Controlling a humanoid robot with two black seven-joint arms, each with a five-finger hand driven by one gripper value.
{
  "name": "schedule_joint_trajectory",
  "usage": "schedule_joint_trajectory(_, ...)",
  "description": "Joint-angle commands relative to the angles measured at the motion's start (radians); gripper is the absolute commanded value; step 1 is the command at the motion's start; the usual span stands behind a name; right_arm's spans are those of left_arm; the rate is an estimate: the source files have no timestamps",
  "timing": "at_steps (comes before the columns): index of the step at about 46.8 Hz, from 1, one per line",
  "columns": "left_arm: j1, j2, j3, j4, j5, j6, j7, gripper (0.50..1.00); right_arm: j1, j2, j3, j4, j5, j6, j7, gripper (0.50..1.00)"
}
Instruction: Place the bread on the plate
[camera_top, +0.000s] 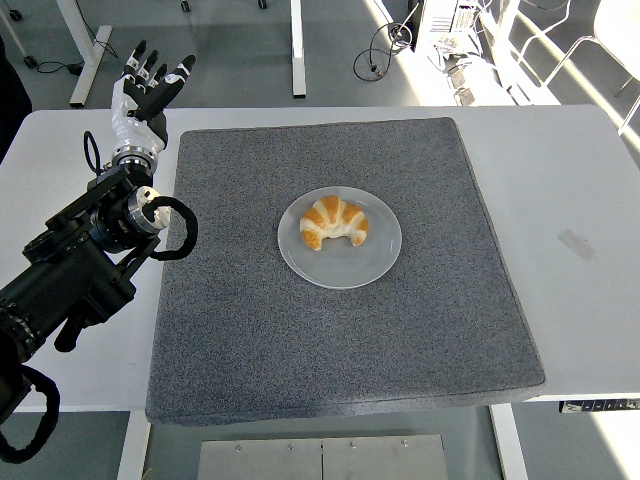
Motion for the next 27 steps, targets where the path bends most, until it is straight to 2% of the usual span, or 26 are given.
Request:
schedule_joint_trajectory(1,0.004,0.003,-0.016,0.032,-0.016,-0.053,0.005,0.958,0.0,0.0,0.001,0.003,0.0,0.002,0.0,1.0)
schedule_joint_trajectory(9,0.005,-0.001,-0.016,0.073,-0.023,-0.113,0.006,0.98,-0.001,0.0,0.001,-0.005,0.0,-0.002,0.0,1.0)
schedule_joint_trajectory(27,0.007,-0.004,-0.016,0.075,-0.031,-0.114,0.006,0.981,0.023,0.0,0.001,0.002,0.0,0.002,0.0,1.0)
